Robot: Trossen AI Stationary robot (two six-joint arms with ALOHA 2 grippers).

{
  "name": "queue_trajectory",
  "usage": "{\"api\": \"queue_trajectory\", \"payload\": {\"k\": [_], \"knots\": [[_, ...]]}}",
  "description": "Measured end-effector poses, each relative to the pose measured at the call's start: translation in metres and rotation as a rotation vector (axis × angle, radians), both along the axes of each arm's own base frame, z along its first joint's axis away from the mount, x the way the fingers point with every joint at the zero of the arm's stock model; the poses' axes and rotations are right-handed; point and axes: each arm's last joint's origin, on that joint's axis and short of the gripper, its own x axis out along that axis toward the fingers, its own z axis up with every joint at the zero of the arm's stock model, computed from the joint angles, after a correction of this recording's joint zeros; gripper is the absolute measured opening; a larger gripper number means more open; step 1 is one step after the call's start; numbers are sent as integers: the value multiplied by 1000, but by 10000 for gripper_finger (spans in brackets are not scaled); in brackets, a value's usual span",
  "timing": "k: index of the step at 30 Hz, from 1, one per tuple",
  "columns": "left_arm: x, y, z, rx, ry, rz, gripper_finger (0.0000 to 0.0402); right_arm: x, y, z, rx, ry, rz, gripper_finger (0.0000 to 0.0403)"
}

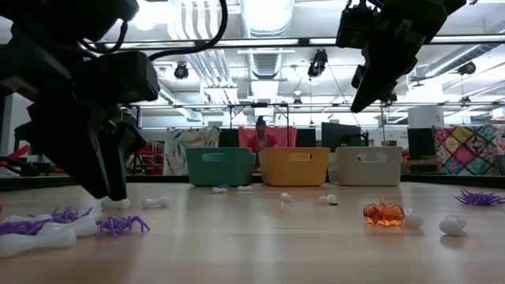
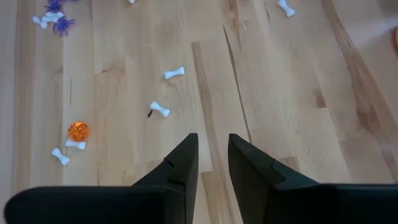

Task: Sort Halloween decoration
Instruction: Put the white bone toy into the blue bin

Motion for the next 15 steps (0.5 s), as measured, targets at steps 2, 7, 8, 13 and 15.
{"api": "queue_trajectory", "payload": {"k": [2,7,8,13,15], "knots": [[3,-3,-1,3,2,-8,125,0,0,0,0,0,0,79],[9,-5,-10,23,32,-4,116,0,0,0,0,0,0,76],[10,-6,-11,26,35,1,113,0,0,0,0,0,0,75],[9,-5,-12,57,36,27,85,0,0,0,0,0,0,70],[9,-5,-12,66,40,30,67,0,0,0,0,0,0,71]]}}
